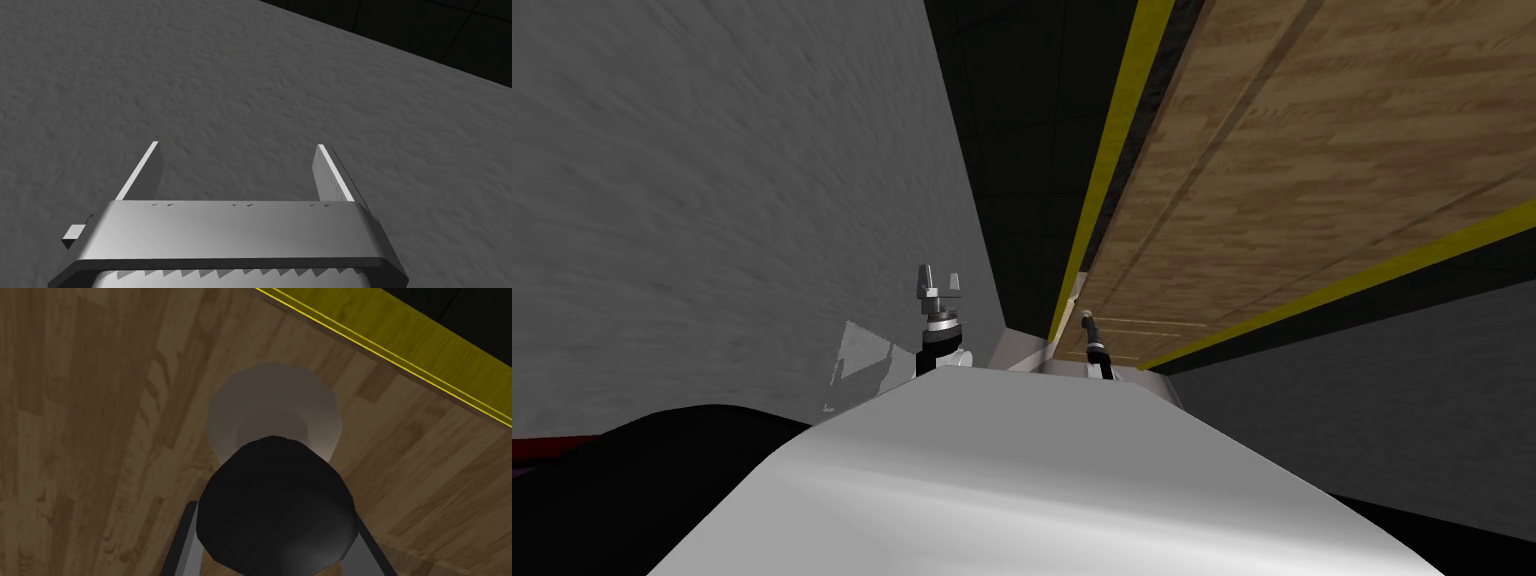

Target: Pull the door open

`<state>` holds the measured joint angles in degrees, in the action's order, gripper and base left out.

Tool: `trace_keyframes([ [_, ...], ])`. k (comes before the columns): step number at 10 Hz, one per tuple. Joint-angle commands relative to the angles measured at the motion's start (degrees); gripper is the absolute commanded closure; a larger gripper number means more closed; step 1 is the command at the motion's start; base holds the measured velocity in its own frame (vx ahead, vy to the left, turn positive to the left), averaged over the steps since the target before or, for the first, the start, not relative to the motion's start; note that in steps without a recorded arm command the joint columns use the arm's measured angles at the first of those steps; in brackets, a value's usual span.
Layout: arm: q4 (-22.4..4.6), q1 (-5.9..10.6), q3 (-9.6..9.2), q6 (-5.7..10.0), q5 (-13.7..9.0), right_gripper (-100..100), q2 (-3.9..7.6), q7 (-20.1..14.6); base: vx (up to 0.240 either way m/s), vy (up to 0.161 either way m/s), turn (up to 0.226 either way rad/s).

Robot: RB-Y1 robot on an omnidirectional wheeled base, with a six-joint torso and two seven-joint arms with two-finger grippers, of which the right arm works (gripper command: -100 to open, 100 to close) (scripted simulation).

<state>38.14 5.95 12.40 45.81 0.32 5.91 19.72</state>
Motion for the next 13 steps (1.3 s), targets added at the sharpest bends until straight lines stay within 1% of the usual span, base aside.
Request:
trace_keyframes([
  [1, -0.8, 0.22, -0.01, 0.40, -1.1, 100, 0.52, -2.9, -0.047, -0.012, 0.110],
  [2, -0.8, 0.22, -0.01, 0.40, -1.1, 100, 0.52, -3.8, -0.037, -0.013, 0.038],
  [3, -0.9, 0.23, -0.12, 0.46, -1.7, 100, 0.77, -5.8, -0.037, -0.022, 0.060],
  [4, -0.9, 0.23, -0.12, 0.46, -1.7, 100, 0.77, -6.2, -0.023, -0.017, 0.038],
  [5, -1.0, 0.23, -0.24, 0.51, -2.4, 100, 1.03, -8.4, -0.020, -0.011, 0.072],
  [6, -1.2, 0.24, -0.36, 0.57, -3.1, 100, 1.27, -9.9, -0.041, -0.022, 0.105],
  [7, -1.2, 0.24, -0.36, 0.57, -3.1, 100, 1.27, -10.9, -0.031, -0.017, 0.043],
  [8, -1.3, 0.24, -0.48, 0.63, -3.7, 100, 1.50, -12.9, -0.022, -0.010, 0.071],
  [9, -1.3, 0.24, -0.48, 0.63, -3.7, 100, 1.50, -13.3, -0.022, -0.012, 0.039],
  [10, -1.5, 0.25, -0.59, 0.68, -4.4, 100, 1.74, -15.6, -0.028, -0.016, 0.076],
  [11, -1.6, 0.25, -0.71, 0.74, -5.1, 100, 1.98, -17.0, -0.040, -0.022, 0.120],
  [12, -1.6, 0.25, -0.71, 0.74, -5.1, 100, 1.98, -18.1, -0.029, -0.015, 0.042],
  [13, -1.7, 0.26, -0.83, 0.79, -5.8, 100, 2.22, -20.1, -0.027, -0.008, 0.069],
])
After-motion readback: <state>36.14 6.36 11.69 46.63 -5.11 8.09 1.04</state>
